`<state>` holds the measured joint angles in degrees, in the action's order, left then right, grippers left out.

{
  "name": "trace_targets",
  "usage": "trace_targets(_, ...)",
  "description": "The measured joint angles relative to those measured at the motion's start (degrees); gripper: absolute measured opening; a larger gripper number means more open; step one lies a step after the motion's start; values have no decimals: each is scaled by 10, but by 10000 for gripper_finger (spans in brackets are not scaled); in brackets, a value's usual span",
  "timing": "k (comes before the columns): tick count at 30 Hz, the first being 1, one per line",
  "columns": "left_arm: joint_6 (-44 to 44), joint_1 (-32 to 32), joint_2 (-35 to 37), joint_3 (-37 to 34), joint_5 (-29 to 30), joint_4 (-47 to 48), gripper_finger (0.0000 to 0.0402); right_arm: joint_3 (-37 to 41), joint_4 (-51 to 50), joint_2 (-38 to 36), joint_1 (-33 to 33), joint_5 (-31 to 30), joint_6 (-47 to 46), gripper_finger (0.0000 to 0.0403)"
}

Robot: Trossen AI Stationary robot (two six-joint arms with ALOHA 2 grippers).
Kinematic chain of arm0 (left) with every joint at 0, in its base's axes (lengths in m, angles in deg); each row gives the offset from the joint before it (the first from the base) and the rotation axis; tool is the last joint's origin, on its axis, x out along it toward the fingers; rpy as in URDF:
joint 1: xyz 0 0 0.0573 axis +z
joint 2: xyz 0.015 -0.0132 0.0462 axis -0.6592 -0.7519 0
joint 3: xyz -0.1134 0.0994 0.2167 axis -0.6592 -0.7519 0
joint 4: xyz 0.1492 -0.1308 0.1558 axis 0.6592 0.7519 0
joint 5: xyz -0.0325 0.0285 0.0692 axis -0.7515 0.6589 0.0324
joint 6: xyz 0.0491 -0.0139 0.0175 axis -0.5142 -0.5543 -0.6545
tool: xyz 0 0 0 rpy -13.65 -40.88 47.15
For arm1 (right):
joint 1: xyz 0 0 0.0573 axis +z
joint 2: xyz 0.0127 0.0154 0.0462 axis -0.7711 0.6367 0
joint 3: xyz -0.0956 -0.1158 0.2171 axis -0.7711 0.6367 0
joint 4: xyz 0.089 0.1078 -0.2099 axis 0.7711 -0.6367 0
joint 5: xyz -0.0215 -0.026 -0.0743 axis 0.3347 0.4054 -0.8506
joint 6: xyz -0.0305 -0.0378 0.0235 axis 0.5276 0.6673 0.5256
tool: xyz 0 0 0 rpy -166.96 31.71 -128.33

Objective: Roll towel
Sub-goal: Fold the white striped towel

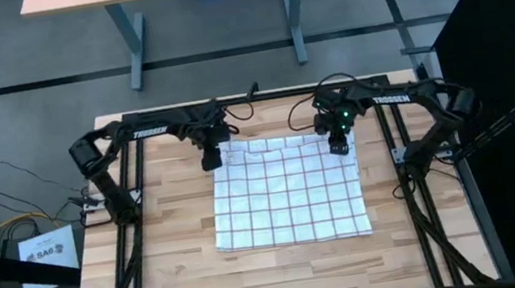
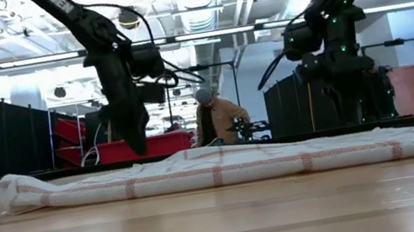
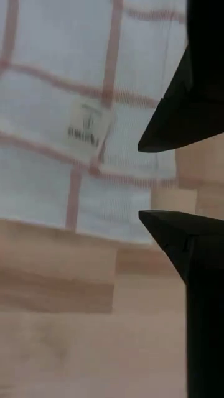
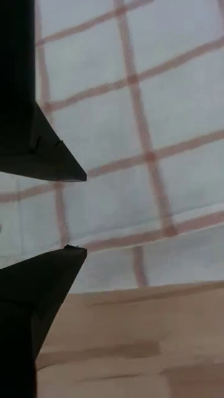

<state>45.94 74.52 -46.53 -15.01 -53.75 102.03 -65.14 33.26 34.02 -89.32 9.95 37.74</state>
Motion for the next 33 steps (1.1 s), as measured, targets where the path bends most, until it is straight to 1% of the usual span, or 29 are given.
trace_targets(10, 14, 0, -7, 19, -55, -13, 149, 0, -20, 25, -52, -2, 27, 166)
trace_targets(18, -1, 0, -7, 16, -56, 17, 149, -1, -42, 58, -59, -2, 38, 166)
trace_targets(27, -42, -4, -7, 16, -56, 18, 149, 0, -46, 59, -64, -2, 38, 165)
trace_targets(30, -71, -6, -7, 16, -56, 16, 148, 0, -46, 59, -64, -2, 38, 165)
trace_targets(33, -65, -8, -22, 18, -47, 19, 148, 0, -46, 59, -64, -2, 38, 165)
